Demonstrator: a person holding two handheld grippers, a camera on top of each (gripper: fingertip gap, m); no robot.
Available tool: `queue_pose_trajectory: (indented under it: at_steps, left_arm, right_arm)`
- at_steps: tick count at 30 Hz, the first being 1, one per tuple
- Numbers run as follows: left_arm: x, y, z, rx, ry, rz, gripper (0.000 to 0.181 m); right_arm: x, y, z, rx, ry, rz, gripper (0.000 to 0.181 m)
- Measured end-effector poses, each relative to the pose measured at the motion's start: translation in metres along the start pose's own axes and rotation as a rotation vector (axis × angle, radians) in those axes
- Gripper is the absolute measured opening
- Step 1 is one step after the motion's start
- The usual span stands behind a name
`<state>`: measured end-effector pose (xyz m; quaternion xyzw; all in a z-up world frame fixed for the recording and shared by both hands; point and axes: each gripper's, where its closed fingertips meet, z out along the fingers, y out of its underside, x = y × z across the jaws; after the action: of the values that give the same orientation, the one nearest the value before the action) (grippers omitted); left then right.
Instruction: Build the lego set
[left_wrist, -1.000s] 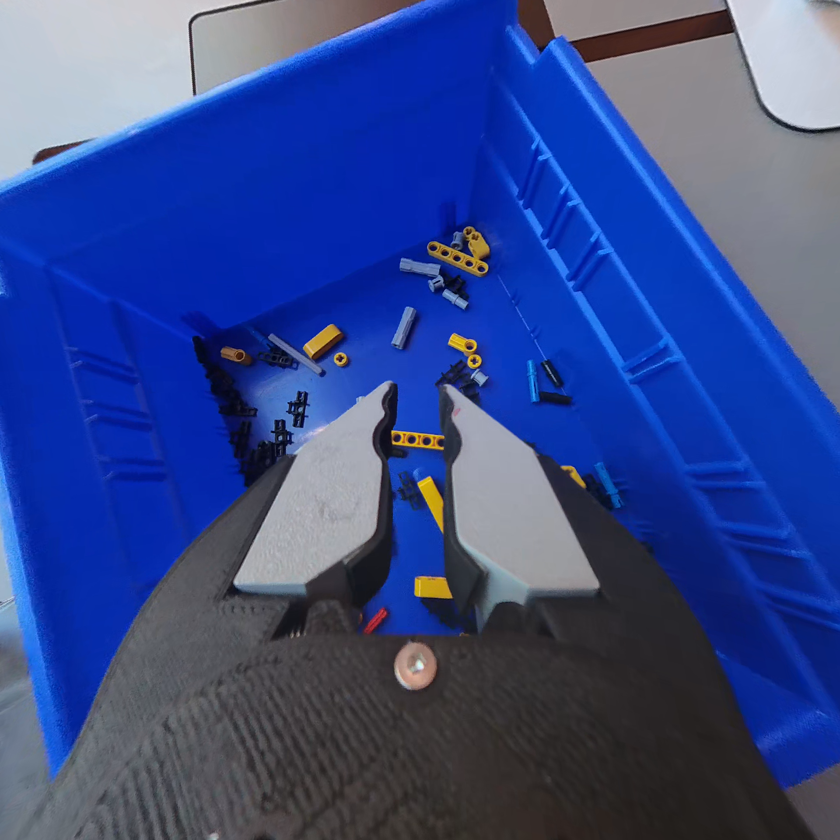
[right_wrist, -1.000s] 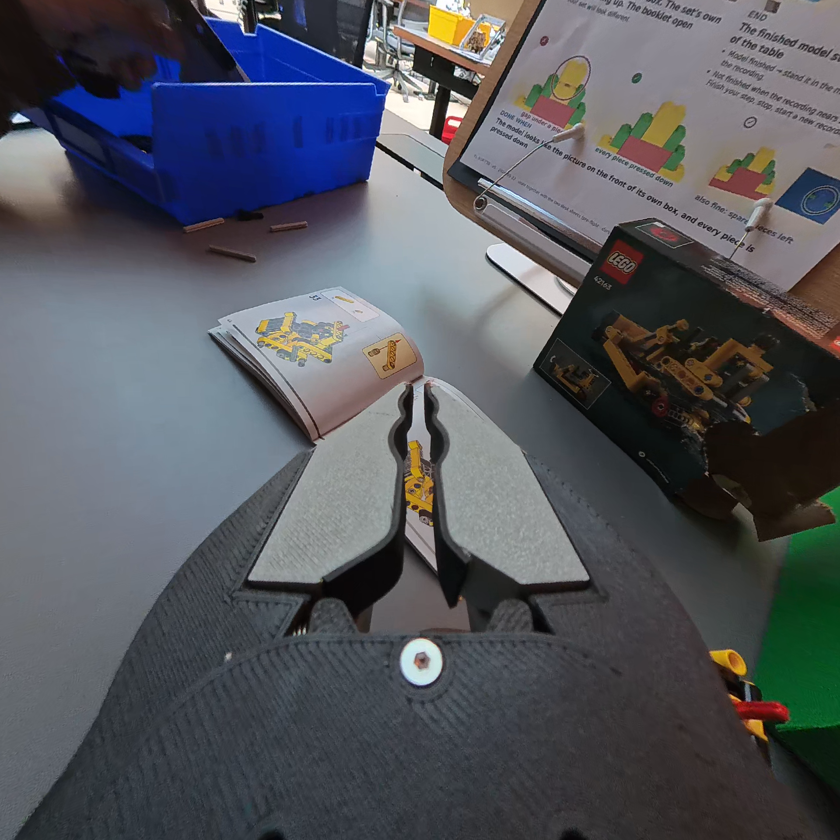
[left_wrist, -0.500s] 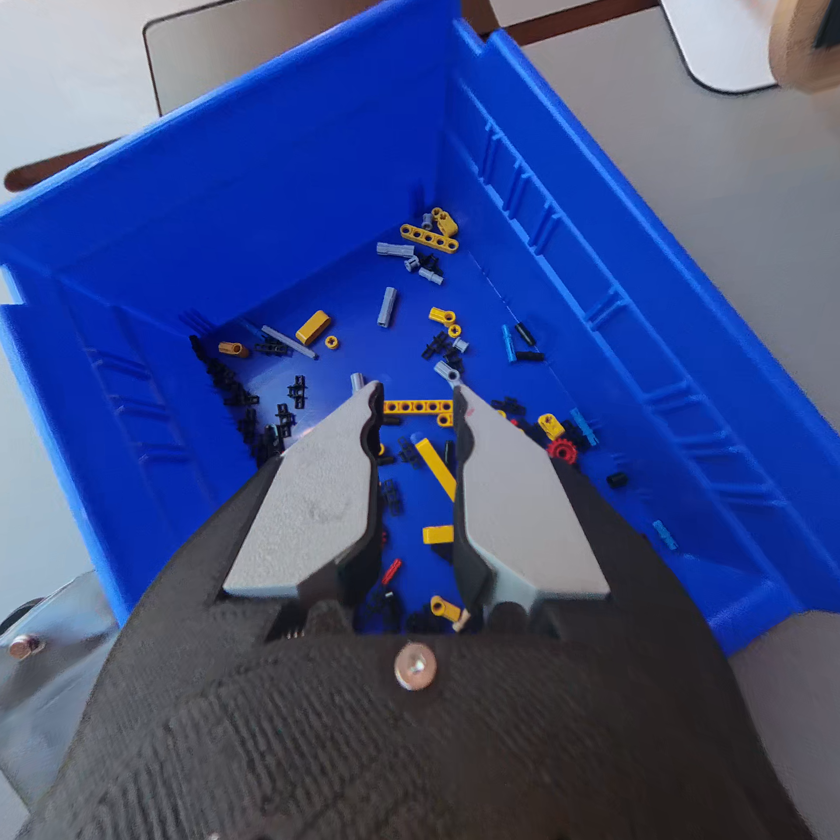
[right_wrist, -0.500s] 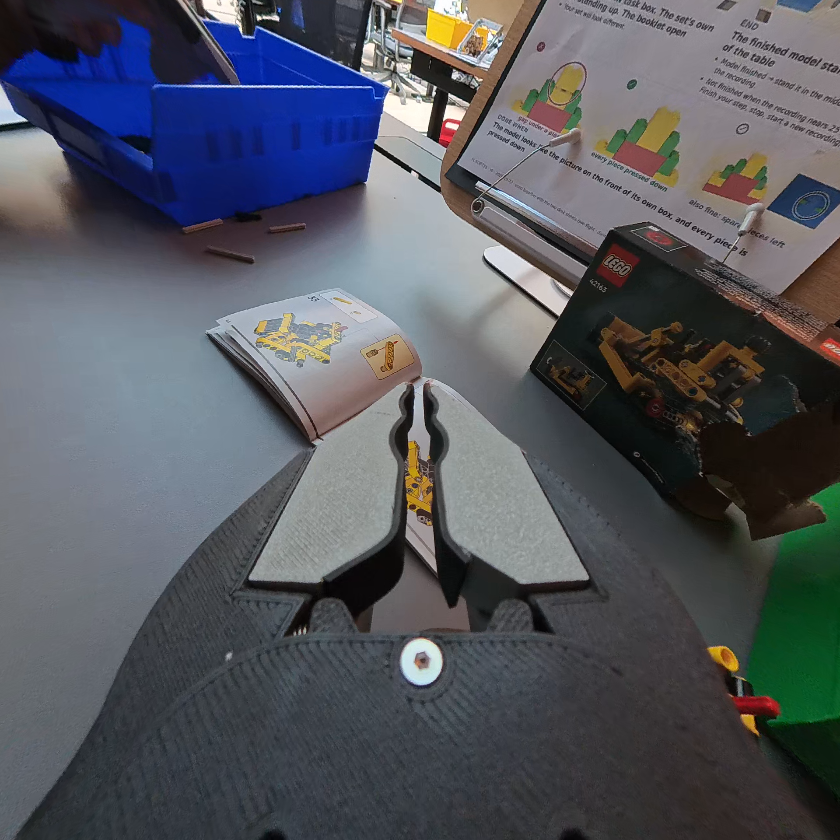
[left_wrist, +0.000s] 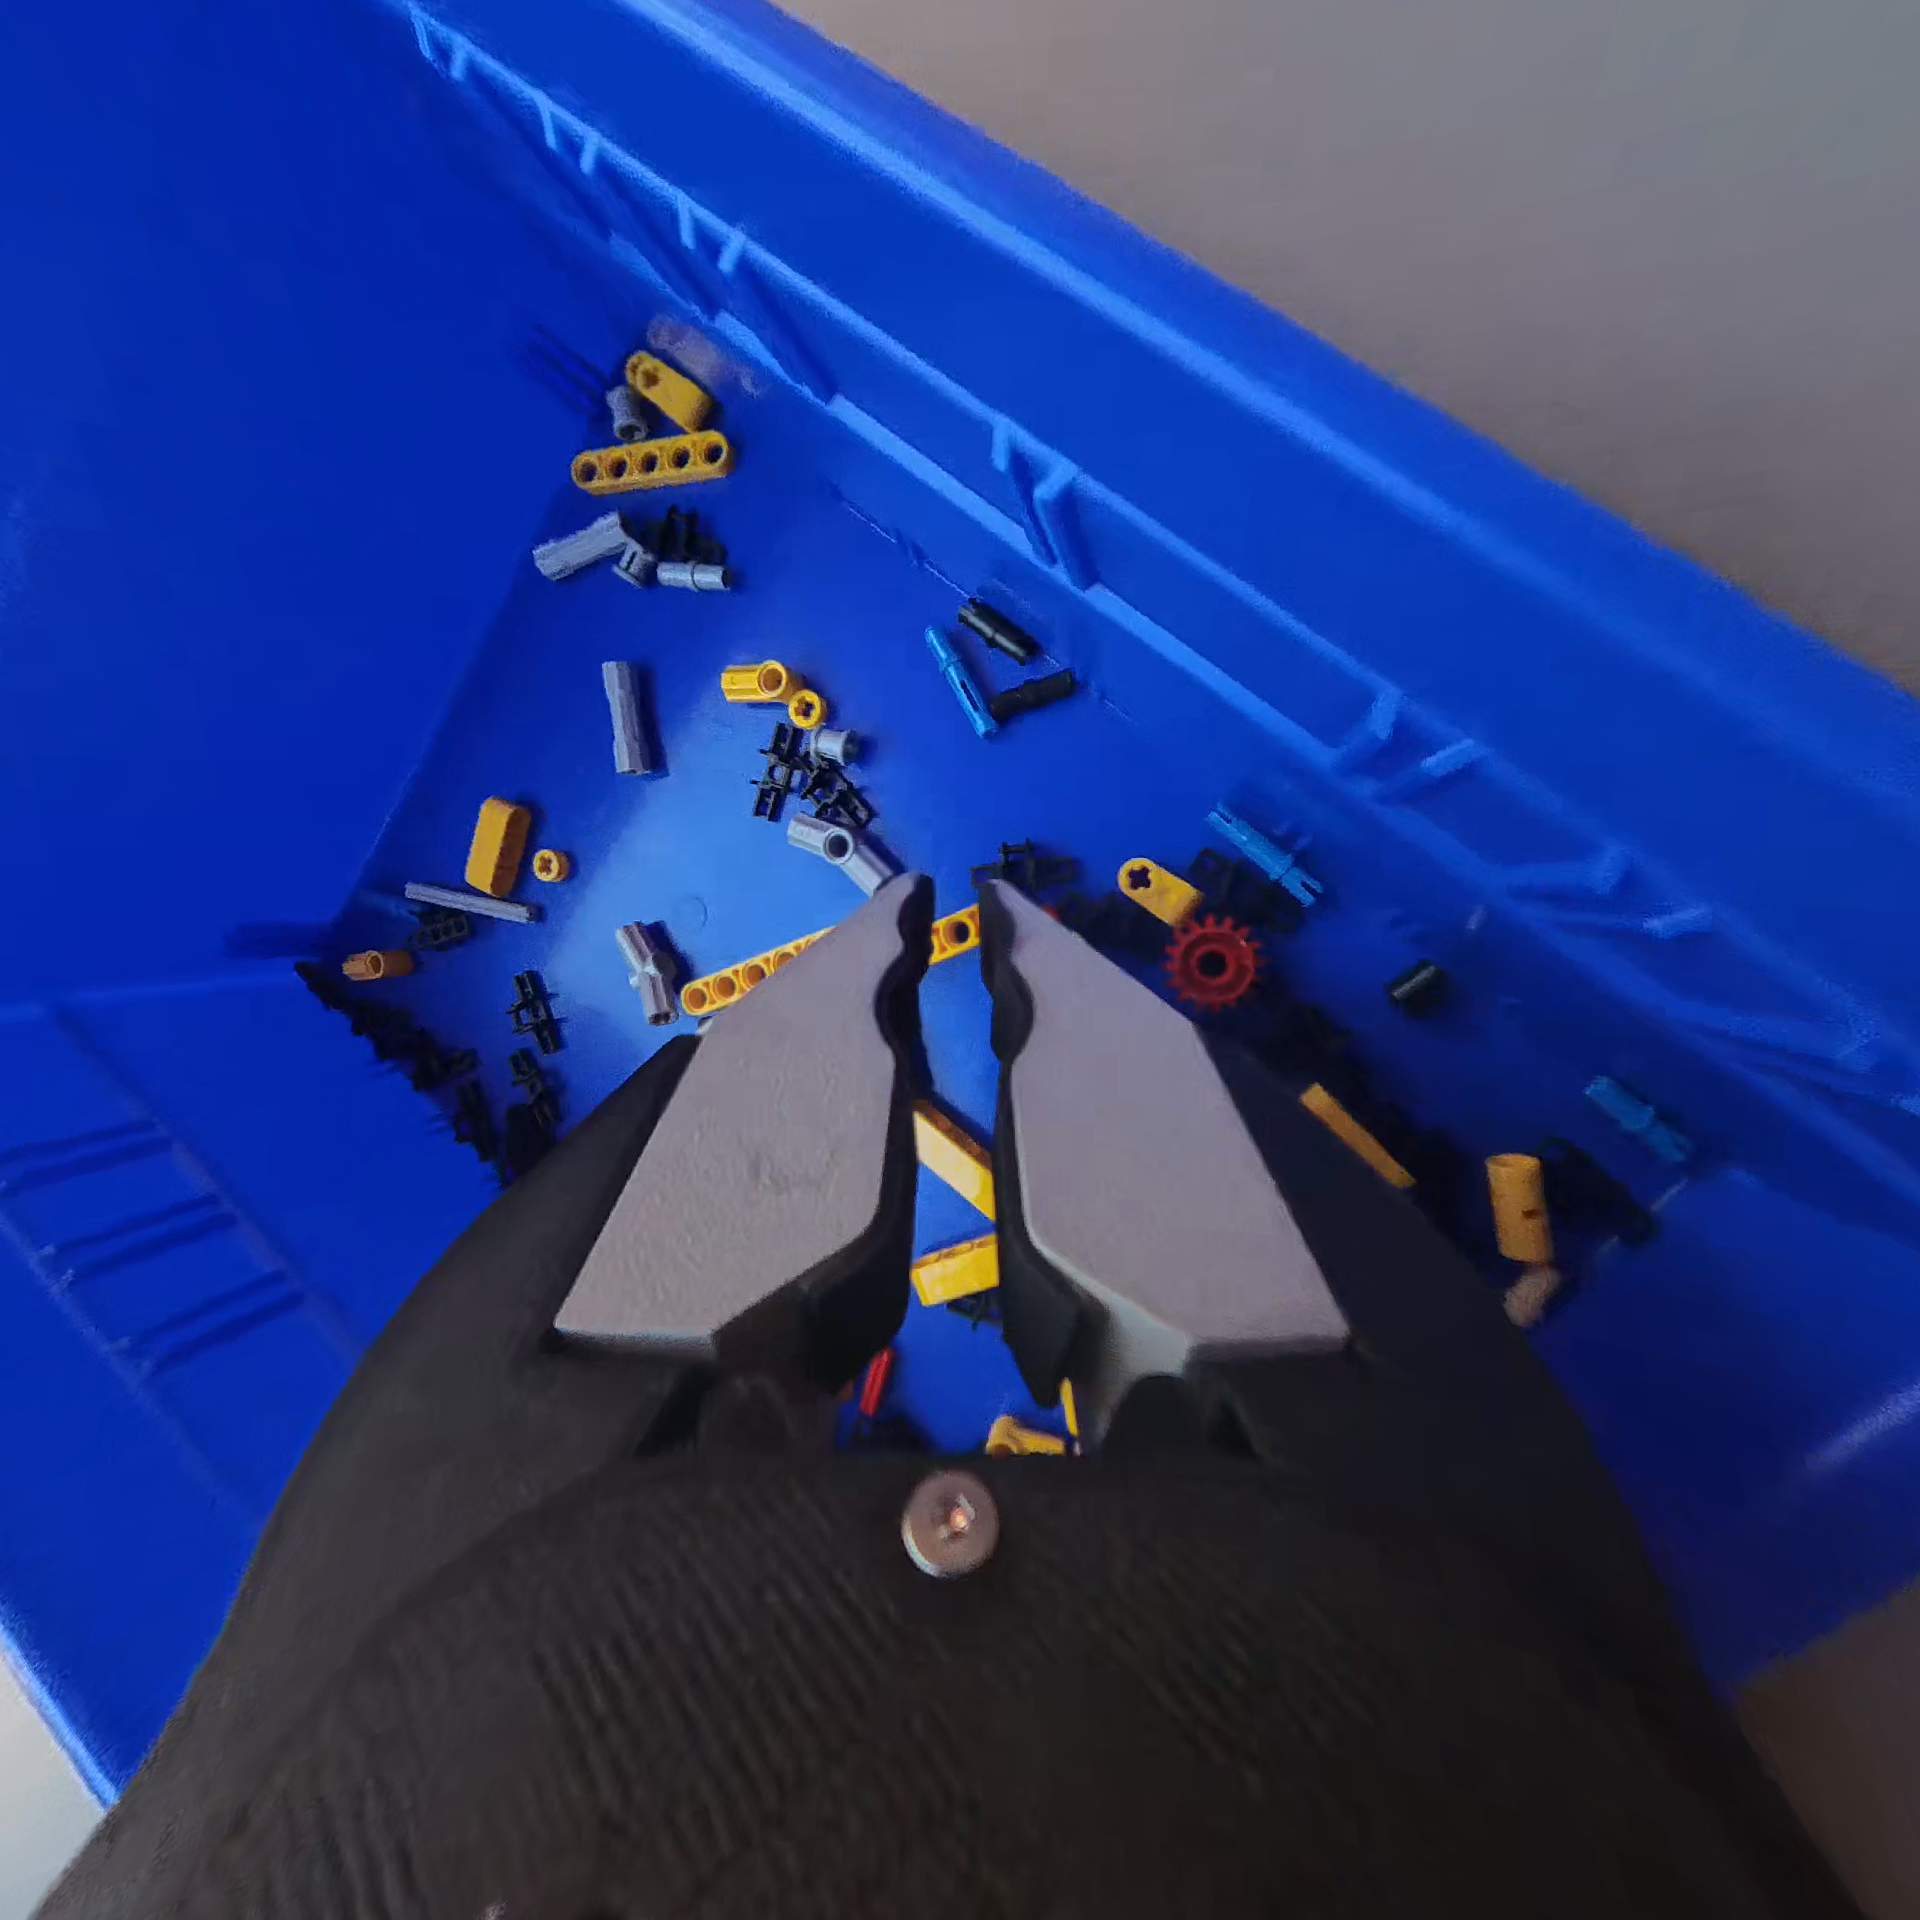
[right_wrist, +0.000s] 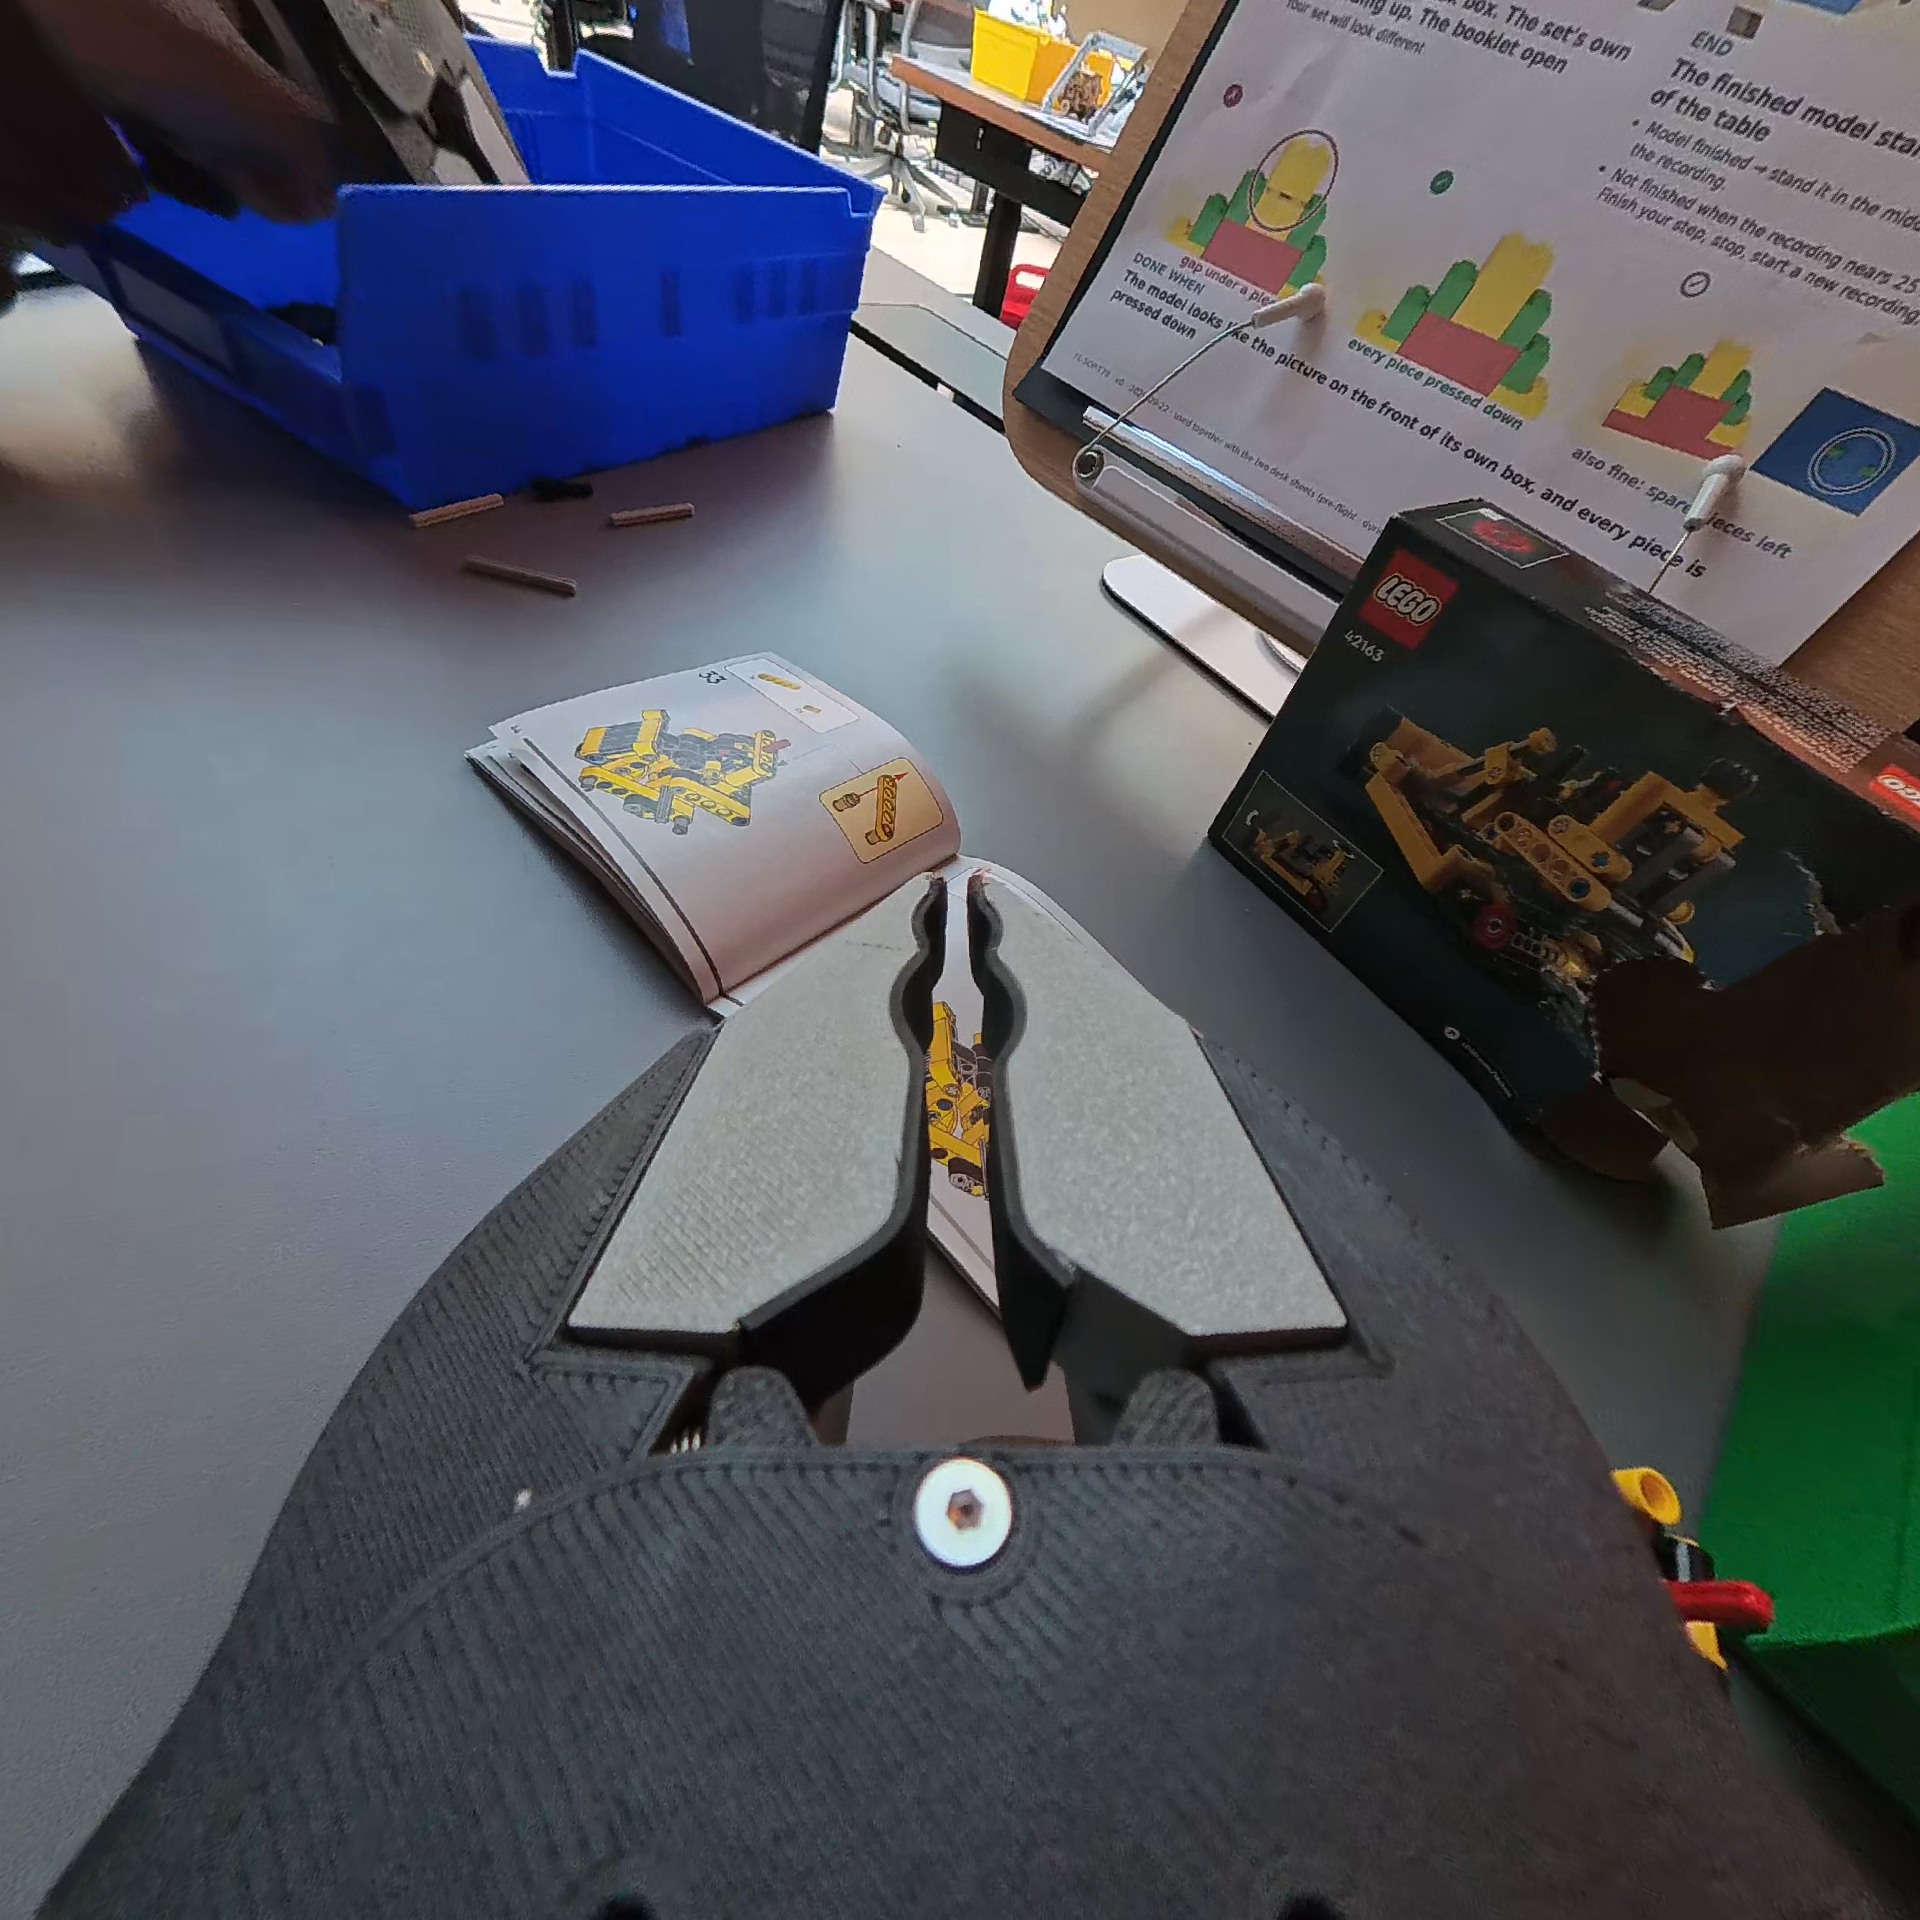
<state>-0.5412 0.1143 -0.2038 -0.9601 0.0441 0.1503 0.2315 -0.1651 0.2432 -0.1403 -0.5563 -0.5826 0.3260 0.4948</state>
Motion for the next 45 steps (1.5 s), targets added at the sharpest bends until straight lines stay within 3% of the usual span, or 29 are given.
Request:
queue_pose_trajectory:
  at_steps: [3, 7, 14, 21, 29, 34, 45]
  left_arm:
    - [0.003, 0.001, 0.003, -0.013, -0.012, 0.040, 0.000]
    - [0.005, 0.014, 0.002, -0.071, 0.038, -0.043, 0.000]
    - [-0.009, 0.014, -0.013, -0.009, 0.065, -0.129, 0.005]
    - [-0.003, 0.017, -0.007, -0.026, 0.131, -0.199, 0.044]
    - [-0.003, 0.021, -0.001, -0.034, 0.135, -0.149, 0.040]
    - [0.001, 0.020, -0.001, -0.012, 0.164, -0.112, 0.028]
    - [-0.018, 0.014, -0.015, 0.038, 0.116, -0.236, 0.026]
  right_arm:
    - [0.000, 0.000, 0.000, -0.002, -0.002, 0.000, 0.000]
    - [0.000, 0.000, 0.000, -0.001, -0.001, 0.001, 0.000]
    - [0.000, 0.001, 0.000, -0.004, -0.003, -0.001, 0.000]
    - [0.000, 0.001, 0.000, -0.003, -0.002, -0.002, 0.000]
    - [-0.002, 0.000, 0.000, -0.003, -0.008, -0.007, 0.000]
    - [-0.003, 0.001, 0.000, -0.005, -0.013, -0.007, 0.000]
    - [-0.003, 0.001, 0.000, -0.008, -0.013, -0.010, 0.000]
